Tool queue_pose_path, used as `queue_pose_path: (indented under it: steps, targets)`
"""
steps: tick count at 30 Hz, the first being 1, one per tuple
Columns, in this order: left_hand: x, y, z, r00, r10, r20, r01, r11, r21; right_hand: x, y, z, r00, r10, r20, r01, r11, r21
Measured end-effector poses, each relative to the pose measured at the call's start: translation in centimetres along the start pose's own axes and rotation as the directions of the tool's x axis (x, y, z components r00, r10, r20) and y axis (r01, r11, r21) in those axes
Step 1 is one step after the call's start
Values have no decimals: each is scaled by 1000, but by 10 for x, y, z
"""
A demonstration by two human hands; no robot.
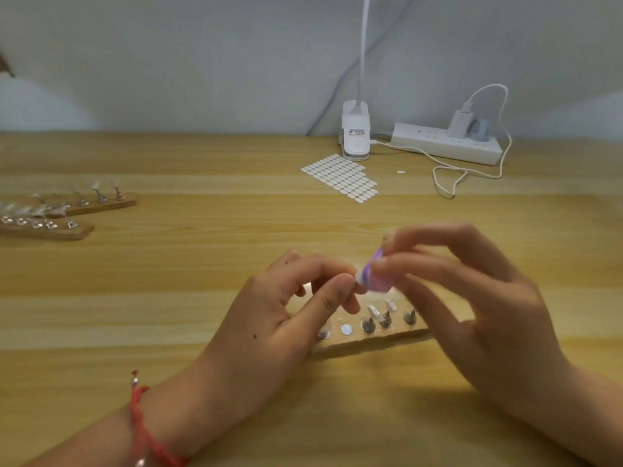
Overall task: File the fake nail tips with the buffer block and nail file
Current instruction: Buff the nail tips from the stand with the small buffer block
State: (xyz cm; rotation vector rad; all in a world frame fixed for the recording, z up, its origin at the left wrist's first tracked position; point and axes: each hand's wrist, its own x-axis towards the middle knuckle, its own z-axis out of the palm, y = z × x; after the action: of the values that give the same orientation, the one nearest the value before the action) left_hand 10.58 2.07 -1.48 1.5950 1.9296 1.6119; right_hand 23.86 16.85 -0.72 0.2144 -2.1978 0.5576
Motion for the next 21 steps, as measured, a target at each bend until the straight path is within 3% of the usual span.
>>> queue_pose_path:
  steps: [2, 5, 9, 11, 13, 16, 21]
  targets:
    - [0, 1, 0, 1000, 15, -14, -15, 999, 30, 0, 3, -1, 1000, 9, -15, -9, 1000, -9]
    - [0, 1, 0, 998, 50, -25, -48, 995, 91, -6, 1, 4, 993, -98, 64, 98, 995, 15]
    - [1, 4, -1, 995, 94, -26, -89, 984, 156, -1, 9, -2, 999, -40, 16, 40, 999, -6]
    - [1, 5, 0, 993, 115, -7, -112, 978, 176, -6, 5, -1, 994, -96, 58, 95, 995, 20]
    - [0, 4, 0, 994, 111, -8, -108, 977, 182, -8, 3, 1, 985, -145, 92, 143, 989, 34]
    - [0, 4, -1, 997, 77, -19, -73, 984, 164, -3, 6, -1, 997, -65, 34, 65, 998, 12]
    - [-2, 5, 2, 999, 54, -5, -53, 990, 131, -6, 1, 2, 993, -112, 45, 112, 994, 14]
